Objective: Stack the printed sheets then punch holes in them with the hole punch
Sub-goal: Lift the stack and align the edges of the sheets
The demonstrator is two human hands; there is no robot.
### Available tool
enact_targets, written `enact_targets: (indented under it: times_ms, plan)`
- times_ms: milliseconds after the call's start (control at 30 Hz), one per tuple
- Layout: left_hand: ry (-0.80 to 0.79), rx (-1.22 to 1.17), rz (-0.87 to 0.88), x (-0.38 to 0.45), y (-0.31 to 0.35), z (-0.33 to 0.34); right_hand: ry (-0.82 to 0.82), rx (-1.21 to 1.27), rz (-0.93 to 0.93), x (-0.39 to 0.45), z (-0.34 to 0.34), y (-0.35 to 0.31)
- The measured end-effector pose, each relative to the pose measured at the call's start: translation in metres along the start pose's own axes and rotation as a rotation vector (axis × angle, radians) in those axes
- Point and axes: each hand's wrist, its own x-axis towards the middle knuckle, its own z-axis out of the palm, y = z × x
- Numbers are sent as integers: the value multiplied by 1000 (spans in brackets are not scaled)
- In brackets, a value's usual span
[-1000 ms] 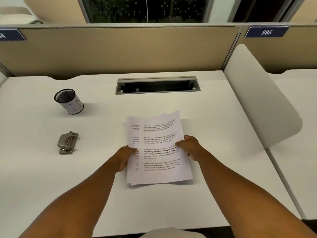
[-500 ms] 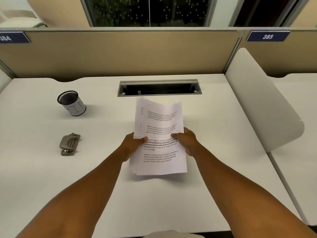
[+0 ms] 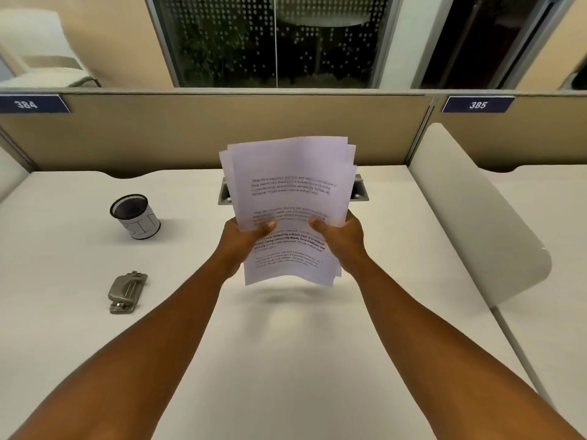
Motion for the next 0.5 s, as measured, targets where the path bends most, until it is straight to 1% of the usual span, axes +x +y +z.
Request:
enact_targets:
  times_ms: [133, 500]
  plan:
    - [21, 5, -12, -4, -6, -2, -23, -40, -4, -8, -1, 6]
    - [-12, 107, -35, -21, -36, -6, -80, -173, 119, -32, -11, 43]
